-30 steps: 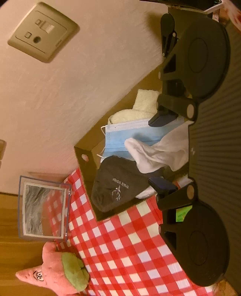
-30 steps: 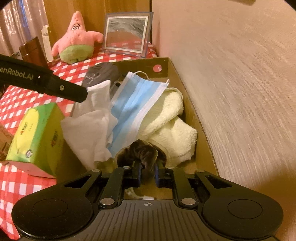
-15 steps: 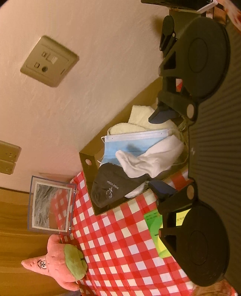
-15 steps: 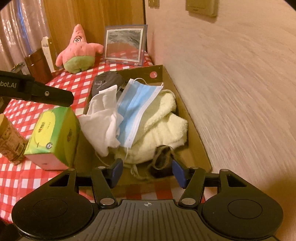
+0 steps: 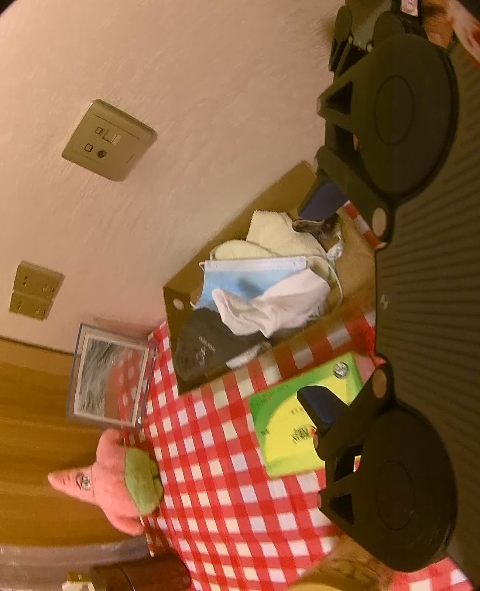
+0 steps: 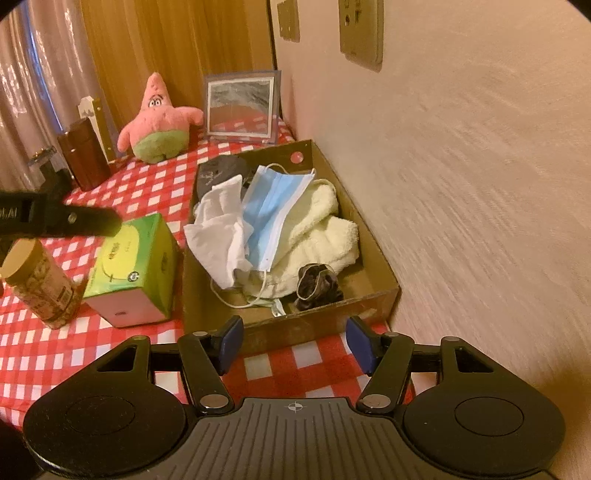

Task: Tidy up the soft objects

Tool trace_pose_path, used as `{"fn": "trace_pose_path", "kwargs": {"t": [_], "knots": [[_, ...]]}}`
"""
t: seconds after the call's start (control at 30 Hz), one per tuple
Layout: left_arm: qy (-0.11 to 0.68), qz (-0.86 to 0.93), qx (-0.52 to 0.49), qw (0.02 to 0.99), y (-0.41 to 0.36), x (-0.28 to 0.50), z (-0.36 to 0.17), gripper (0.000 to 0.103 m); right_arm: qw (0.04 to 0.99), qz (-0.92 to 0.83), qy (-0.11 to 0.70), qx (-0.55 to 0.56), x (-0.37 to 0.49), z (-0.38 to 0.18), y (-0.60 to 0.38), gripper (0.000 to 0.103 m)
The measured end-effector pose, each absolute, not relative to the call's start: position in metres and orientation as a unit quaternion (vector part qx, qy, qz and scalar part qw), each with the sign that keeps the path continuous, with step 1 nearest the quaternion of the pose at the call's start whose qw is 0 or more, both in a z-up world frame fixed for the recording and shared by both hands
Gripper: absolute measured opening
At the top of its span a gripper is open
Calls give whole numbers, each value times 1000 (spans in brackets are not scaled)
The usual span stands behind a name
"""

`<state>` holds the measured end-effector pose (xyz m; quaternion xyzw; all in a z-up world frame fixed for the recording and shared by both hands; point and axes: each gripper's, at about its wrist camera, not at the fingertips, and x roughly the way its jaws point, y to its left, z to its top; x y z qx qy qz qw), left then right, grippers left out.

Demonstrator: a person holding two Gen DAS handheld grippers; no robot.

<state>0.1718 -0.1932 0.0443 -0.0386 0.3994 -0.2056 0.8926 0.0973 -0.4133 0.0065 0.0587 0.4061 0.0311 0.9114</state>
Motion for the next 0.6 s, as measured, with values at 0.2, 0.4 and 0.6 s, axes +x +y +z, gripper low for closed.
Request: {"fn": "trace_pose_path", "kwargs": {"t": [0.2, 0.4, 0.6], "knots": [[386, -184, -27, 904, -181, 138, 51, 103, 917, 27, 394, 62, 82, 21, -408, 63], [388, -167, -29, 906, -168, 103, 50, 103, 922, 30, 381, 56, 63, 34, -396, 65], [394, -150, -31, 906, -158, 69, 46, 103, 927, 36, 369, 53, 39, 42, -383, 65]]}}
